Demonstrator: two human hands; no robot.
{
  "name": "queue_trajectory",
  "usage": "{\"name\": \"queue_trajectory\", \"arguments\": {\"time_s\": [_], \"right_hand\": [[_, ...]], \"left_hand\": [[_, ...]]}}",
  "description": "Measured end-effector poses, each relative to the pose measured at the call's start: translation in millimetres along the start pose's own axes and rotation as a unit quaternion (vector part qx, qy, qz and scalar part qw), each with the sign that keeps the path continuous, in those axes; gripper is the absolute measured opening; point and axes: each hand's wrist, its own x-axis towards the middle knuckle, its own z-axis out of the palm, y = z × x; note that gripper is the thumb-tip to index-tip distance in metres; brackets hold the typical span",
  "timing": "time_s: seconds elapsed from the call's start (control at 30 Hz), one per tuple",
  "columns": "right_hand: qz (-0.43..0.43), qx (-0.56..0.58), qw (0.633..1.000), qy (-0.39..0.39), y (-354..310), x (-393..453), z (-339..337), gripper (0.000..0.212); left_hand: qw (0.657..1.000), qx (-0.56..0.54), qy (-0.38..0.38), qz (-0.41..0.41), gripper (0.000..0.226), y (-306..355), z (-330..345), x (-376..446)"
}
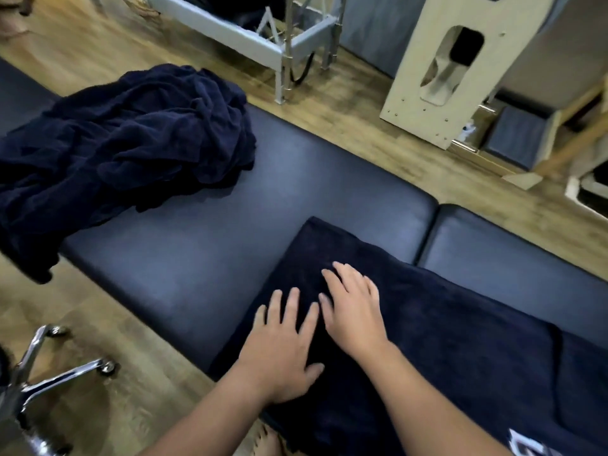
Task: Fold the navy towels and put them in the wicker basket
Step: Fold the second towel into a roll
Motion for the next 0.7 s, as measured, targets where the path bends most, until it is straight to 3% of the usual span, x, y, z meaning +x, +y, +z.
{"name": "queue_trajectory", "arguments": {"time_s": [0.1,0.2,0.27,0.37,0.57,0.63,0.7], "right_hand": [[0.120,-0.027,0.992,-0.029,41,-39,-13,0.055],[0.269,-0.034,0.960,-0.069,88,-76,-30,0.063],[0.358,-0.006,0.930,-0.087,115,-98,-40,0.068],[0.454,0.022,0.886,-0.094,152,-133,-54,0.069],[0.520,0.031,0.848,-0.095,245,-155,-77,0.074],[0.513,0.043,0.852,-0.090,287,-147,-84,0.076],[0.493,0.059,0.864,-0.087,318,-142,-90,0.078]], "left_hand": [[0.992,0.055,-0.060,-0.098,0.101,37,-16,21],[0.980,0.094,-0.088,-0.150,0.090,77,-33,42],[0.989,0.111,-0.050,-0.086,0.085,100,-32,55],[0.991,0.085,-0.071,0.069,0.109,139,-28,73],[0.988,0.058,-0.128,-0.062,0.101,209,-34,100],[0.984,0.102,-0.118,-0.085,0.102,227,-34,103],[0.985,0.149,-0.071,-0.058,0.096,243,-31,105]]}}
